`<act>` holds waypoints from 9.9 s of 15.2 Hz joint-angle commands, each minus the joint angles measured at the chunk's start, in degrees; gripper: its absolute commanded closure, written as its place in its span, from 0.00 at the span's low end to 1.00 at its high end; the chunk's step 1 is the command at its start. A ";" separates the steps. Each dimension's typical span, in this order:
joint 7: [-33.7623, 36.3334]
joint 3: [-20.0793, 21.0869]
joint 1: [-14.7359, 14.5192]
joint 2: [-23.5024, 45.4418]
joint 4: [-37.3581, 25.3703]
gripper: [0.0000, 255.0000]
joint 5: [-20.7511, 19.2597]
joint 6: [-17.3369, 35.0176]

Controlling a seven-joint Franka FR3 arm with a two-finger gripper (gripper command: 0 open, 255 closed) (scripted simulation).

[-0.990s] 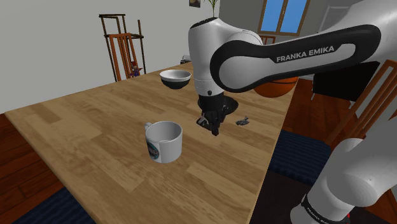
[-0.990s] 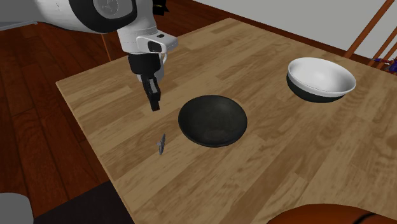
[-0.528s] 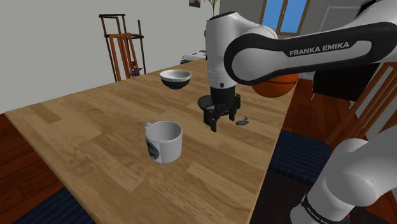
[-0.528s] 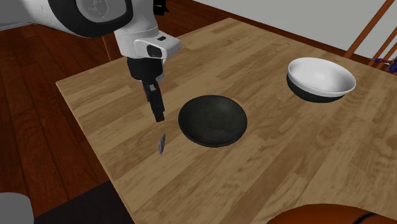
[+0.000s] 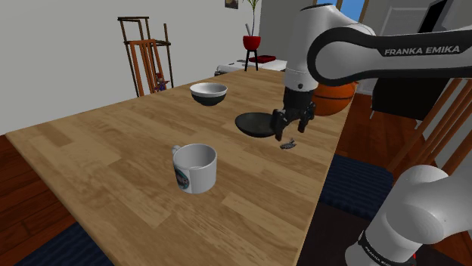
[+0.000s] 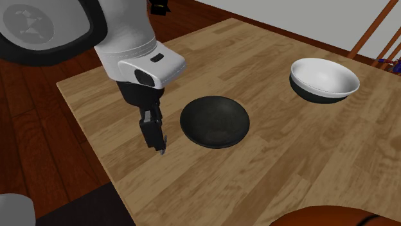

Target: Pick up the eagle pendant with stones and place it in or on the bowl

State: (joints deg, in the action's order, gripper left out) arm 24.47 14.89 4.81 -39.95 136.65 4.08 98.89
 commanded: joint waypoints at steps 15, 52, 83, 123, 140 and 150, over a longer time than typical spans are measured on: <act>-0.35 -0.29 0.07 -0.74 6.12 1.00 0.28 5.68; 8.73 6.72 -0.29 -19.07 20.49 1.00 -3.94 14.14; -15.87 -16.06 -5.61 -5.05 9.08 1.00 2.99 -9.46; -14.11 -16.78 -6.72 30.94 -40.13 1.00 3.76 -22.57; -15.49 -16.62 -6.79 31.86 -29.30 1.00 3.64 -10.90; -15.49 -16.62 -6.79 31.87 -29.32 0.00 3.64 -10.91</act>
State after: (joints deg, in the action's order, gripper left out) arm 8.98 -1.73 -1.98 -8.09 107.34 7.73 87.98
